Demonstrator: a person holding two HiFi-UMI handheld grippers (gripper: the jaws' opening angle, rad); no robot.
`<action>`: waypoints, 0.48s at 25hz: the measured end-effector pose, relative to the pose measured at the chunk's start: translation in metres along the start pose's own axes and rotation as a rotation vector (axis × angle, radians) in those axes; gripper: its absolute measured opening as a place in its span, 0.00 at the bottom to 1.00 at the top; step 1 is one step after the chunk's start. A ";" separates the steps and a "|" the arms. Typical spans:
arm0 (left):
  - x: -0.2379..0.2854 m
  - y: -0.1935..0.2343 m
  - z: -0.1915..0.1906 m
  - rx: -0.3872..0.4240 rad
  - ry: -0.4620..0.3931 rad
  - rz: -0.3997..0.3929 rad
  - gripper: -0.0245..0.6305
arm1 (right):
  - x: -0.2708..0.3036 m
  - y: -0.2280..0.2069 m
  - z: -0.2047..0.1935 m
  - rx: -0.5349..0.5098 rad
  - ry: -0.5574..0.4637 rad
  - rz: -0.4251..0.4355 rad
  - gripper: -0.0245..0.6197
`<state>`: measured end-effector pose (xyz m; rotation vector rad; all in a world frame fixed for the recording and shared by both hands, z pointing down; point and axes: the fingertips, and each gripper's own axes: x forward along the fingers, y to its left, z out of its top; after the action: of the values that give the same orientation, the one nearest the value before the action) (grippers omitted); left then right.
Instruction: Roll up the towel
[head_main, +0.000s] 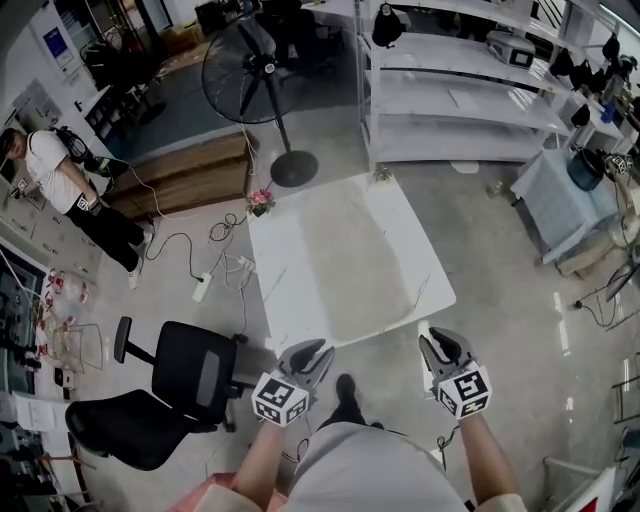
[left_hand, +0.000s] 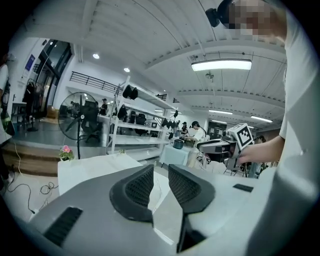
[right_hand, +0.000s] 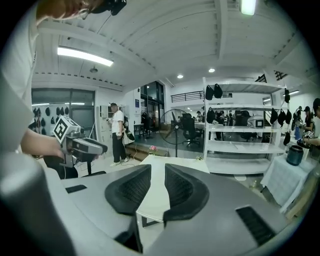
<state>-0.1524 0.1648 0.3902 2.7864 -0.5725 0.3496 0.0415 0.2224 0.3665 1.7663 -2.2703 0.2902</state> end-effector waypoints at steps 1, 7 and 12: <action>0.004 0.008 0.001 0.003 0.006 -0.011 0.21 | 0.009 -0.001 0.001 0.003 0.003 -0.005 0.19; 0.030 0.039 0.002 0.044 0.037 -0.096 0.21 | 0.046 -0.002 -0.003 -0.023 0.054 -0.015 0.19; 0.039 0.064 0.006 0.044 0.038 -0.110 0.21 | 0.072 -0.002 -0.004 -0.032 0.076 -0.016 0.18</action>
<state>-0.1434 0.0929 0.4100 2.8321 -0.4053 0.3949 0.0270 0.1570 0.3930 1.7274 -2.1951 0.3105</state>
